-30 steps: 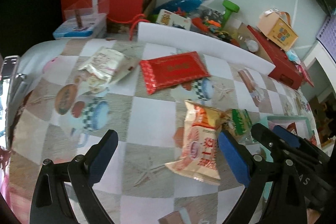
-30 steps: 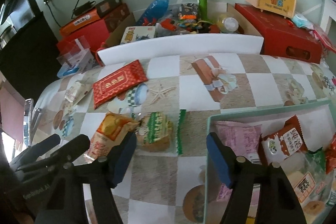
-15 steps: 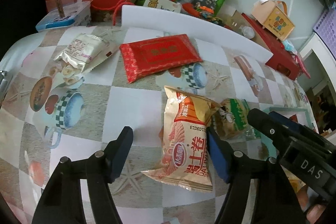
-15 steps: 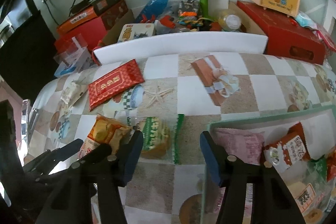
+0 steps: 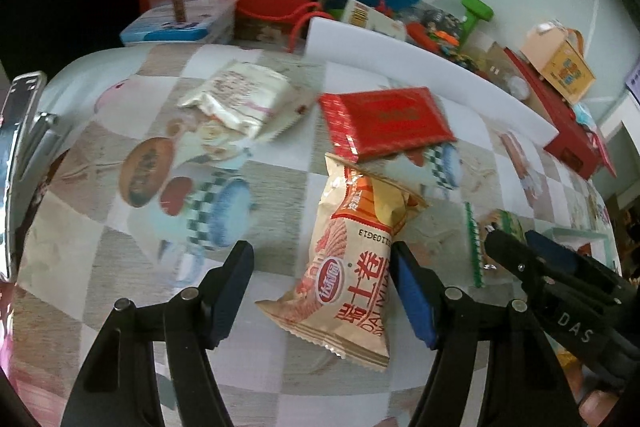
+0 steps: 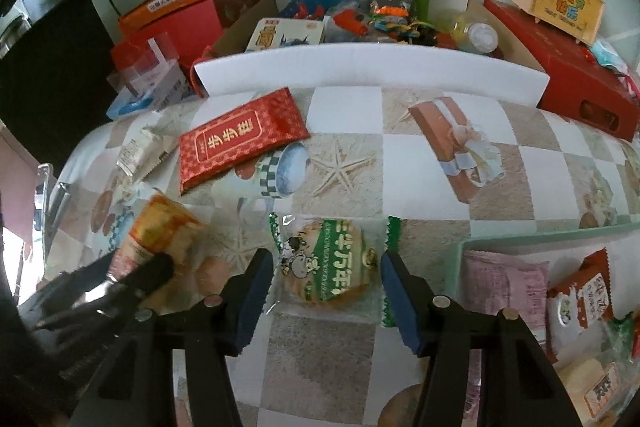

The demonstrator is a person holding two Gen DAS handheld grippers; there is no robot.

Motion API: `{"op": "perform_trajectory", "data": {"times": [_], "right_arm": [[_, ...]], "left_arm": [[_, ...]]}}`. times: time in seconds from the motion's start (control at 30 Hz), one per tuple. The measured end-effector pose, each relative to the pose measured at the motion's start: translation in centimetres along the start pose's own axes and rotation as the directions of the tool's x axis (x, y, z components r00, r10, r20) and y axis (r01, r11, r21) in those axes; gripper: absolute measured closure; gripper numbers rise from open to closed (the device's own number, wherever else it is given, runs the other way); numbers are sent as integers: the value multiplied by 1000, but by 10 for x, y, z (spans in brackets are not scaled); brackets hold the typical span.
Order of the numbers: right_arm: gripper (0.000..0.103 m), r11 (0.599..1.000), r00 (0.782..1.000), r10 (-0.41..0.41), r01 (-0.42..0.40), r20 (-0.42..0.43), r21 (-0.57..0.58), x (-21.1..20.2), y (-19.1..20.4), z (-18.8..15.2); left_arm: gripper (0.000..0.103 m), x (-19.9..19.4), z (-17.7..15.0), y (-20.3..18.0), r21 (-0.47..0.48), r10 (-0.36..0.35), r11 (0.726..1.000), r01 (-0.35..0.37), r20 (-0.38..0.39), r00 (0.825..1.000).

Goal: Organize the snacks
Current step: 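Grasp the cream Dali roll bag with the left gripper while the right grasps the round cookie pack, then lift both held packs and carry them over the tray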

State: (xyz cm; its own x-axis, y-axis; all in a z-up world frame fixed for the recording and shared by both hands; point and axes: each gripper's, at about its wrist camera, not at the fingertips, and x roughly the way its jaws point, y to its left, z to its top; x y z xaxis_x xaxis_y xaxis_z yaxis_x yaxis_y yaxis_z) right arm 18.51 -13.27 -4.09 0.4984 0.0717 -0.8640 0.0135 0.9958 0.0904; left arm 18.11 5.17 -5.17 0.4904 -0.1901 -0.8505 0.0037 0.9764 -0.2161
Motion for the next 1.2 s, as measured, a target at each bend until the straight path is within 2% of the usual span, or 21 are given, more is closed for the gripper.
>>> {"op": "perform_trajectory", "data": {"times": [0.33,0.67,0.73,0.97,1.07,1.13,1.2], "right_arm": [[42,988,994,-111,110,1,-107,14,21,3],[37,977,989,-149,149,12,-154,21,28,5],[30,975,989,-148,148,13,-165,23,29,5],[32,980,989,-146,146,5,-135,26,21,5],[43,981,988,-153,153,13,-119,23,18,5],[47,985,990,-139,139,15,-105,21,16,5],[49,986,991,-134,135,17,-97,19,14,4]], "left_arm": [[32,4,-1,-5,28,26,999,-26,0,1000],[32,5,-2,-6,42,32,999,-32,3,999],[32,5,-2,-7,43,34,998,-35,3,999],[32,5,-2,-6,39,29,999,-29,5,1000],[40,4,-2,-5,33,28,999,-28,9,1000],[60,3,-2,-4,27,15,1000,-15,11,1000],[62,3,-2,-3,22,12,1000,-12,10,1000]]}}
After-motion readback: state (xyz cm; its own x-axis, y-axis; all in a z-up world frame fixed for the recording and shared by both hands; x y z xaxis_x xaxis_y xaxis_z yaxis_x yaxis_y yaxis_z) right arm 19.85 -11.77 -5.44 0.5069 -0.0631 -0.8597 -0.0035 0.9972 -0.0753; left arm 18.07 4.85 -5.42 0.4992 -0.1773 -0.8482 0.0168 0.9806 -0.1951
